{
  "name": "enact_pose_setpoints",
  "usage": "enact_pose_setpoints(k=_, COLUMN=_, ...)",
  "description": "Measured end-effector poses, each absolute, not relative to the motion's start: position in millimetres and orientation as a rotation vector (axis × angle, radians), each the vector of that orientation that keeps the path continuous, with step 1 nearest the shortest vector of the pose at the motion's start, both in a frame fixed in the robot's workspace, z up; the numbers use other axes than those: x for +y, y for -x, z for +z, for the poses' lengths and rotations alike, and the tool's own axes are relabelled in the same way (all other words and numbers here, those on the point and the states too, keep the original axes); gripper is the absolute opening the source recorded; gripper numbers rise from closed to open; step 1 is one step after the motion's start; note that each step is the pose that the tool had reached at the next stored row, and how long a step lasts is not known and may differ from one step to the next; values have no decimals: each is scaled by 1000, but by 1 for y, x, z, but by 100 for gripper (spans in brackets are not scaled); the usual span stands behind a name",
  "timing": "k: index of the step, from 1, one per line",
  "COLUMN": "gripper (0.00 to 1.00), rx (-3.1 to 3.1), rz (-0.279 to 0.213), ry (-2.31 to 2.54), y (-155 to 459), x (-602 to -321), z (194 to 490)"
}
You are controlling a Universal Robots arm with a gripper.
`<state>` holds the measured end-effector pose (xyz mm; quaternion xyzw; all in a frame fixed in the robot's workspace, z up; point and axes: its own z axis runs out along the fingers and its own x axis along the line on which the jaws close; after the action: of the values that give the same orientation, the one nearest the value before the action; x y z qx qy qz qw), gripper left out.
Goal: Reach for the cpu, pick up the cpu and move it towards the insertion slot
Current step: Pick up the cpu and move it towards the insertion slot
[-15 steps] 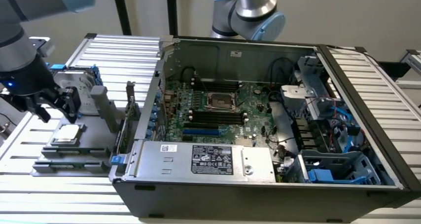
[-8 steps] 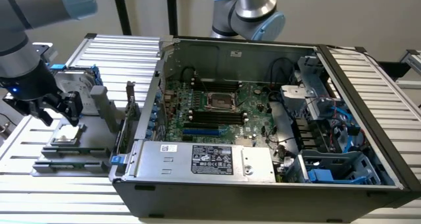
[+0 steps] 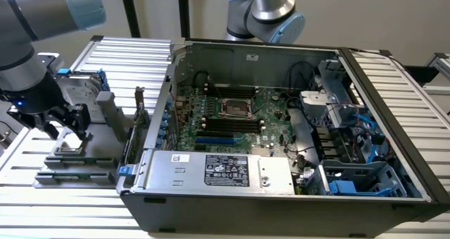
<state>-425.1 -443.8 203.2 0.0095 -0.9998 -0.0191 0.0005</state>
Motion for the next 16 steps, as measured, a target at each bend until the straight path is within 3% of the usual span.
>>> enact_pose_setpoints(k=16, gripper=65, rx=-3139, rz=-57, ry=-30, y=425, x=-444, z=188)
